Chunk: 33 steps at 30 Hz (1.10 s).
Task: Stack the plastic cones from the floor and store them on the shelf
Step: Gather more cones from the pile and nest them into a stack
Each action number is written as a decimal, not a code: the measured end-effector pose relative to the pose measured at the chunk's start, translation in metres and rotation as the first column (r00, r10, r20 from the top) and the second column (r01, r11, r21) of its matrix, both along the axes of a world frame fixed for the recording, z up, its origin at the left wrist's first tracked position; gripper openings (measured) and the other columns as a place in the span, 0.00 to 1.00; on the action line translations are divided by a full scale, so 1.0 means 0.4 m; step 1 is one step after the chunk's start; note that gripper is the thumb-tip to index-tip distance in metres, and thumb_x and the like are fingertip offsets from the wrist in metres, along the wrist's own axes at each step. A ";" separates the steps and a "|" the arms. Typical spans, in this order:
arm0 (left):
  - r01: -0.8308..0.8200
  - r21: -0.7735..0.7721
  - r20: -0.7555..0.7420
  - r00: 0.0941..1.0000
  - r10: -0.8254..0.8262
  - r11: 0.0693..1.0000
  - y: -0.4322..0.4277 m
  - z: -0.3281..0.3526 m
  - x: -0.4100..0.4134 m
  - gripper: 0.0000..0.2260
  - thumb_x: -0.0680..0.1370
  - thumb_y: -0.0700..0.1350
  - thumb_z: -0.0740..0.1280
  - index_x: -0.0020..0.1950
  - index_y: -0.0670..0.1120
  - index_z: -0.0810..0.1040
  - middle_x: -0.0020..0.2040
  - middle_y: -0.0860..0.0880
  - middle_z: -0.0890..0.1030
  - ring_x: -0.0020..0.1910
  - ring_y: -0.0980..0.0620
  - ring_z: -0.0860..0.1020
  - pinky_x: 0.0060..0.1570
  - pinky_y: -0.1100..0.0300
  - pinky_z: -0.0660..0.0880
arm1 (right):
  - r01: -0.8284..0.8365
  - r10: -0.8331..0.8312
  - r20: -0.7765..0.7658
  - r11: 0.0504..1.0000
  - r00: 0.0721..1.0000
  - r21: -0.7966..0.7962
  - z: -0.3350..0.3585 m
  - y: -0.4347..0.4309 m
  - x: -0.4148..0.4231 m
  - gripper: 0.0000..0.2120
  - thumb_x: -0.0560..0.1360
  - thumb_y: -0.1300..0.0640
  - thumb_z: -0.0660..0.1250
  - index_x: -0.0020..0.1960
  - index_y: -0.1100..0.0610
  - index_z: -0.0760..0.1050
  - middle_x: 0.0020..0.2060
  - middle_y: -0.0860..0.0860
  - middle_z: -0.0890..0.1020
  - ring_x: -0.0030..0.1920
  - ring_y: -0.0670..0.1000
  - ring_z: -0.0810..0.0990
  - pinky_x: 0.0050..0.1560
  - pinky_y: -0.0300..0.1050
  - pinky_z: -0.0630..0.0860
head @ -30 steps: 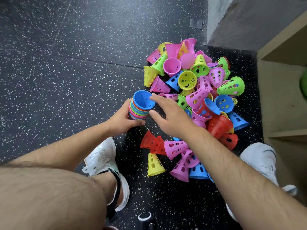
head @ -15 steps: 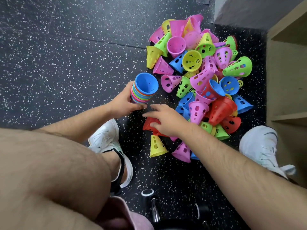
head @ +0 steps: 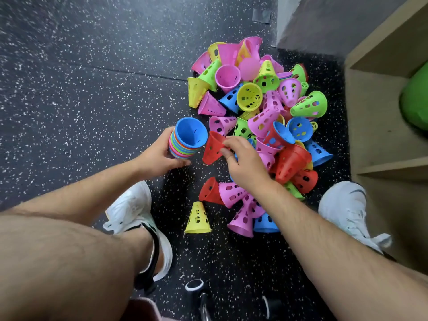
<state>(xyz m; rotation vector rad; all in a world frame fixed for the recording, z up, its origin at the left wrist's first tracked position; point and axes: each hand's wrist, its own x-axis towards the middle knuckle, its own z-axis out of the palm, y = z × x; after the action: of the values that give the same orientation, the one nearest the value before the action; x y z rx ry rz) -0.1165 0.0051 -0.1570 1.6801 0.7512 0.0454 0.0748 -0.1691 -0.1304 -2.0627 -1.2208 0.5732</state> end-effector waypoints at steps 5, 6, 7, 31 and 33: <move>-0.011 -0.003 0.009 1.000 0.011 1.000 -0.007 0.010 0.010 0.35 0.73 0.27 0.74 0.74 0.45 0.61 0.60 0.56 0.73 0.53 0.73 0.76 0.54 0.73 0.73 | 0.235 -0.235 -0.018 0.953 0.972 0.190 0.041 0.036 0.011 0.09 0.80 0.59 0.66 0.57 0.63 0.80 0.63 0.60 0.77 0.66 0.53 0.74 0.68 0.26 0.59; -0.009 -0.003 0.005 1.000 0.009 1.000 -0.006 0.010 0.011 0.35 0.73 0.28 0.75 0.73 0.45 0.61 0.60 0.55 0.73 0.53 0.73 0.76 0.54 0.73 0.73 | 0.256 -0.258 -0.019 0.940 0.966 0.226 0.050 0.042 0.011 0.10 0.80 0.59 0.66 0.57 0.63 0.80 0.64 0.61 0.77 0.66 0.54 0.74 0.68 0.27 0.59; -0.008 -0.004 0.003 1.000 0.008 1.000 -0.006 0.011 0.011 0.35 0.73 0.28 0.75 0.73 0.46 0.62 0.60 0.55 0.74 0.53 0.72 0.76 0.54 0.72 0.73 | 0.262 -0.270 -0.009 0.927 0.963 0.269 0.059 0.047 0.009 0.10 0.80 0.59 0.66 0.57 0.63 0.79 0.64 0.62 0.77 0.65 0.54 0.74 0.68 0.28 0.60; 0.048 0.050 0.004 0.999 -0.048 0.998 -0.005 0.005 0.003 0.36 0.72 0.31 0.77 0.73 0.48 0.63 0.63 0.53 0.75 0.58 0.68 0.76 0.59 0.71 0.72 | -0.207 0.195 0.097 0.967 0.976 0.147 0.078 -0.018 -0.059 0.14 0.78 0.57 0.68 0.61 0.60 0.74 0.68 0.53 0.75 0.69 0.51 0.72 0.72 0.44 0.65; 0.065 0.064 -0.003 0.998 -0.065 0.996 -0.007 0.006 0.003 0.36 0.72 0.33 0.78 0.73 0.50 0.63 0.64 0.51 0.75 0.58 0.69 0.75 0.59 0.72 0.71 | -0.174 0.162 0.091 0.973 0.983 0.149 0.074 -0.036 -0.061 0.13 0.78 0.57 0.68 0.61 0.60 0.75 0.67 0.53 0.76 0.69 0.51 0.72 0.72 0.45 0.66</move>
<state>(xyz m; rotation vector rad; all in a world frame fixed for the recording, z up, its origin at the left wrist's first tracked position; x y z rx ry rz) -0.1155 0.0022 -0.1546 1.7650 0.7016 0.0237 0.0505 -0.1834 -0.1009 -1.8780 -1.4496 0.4613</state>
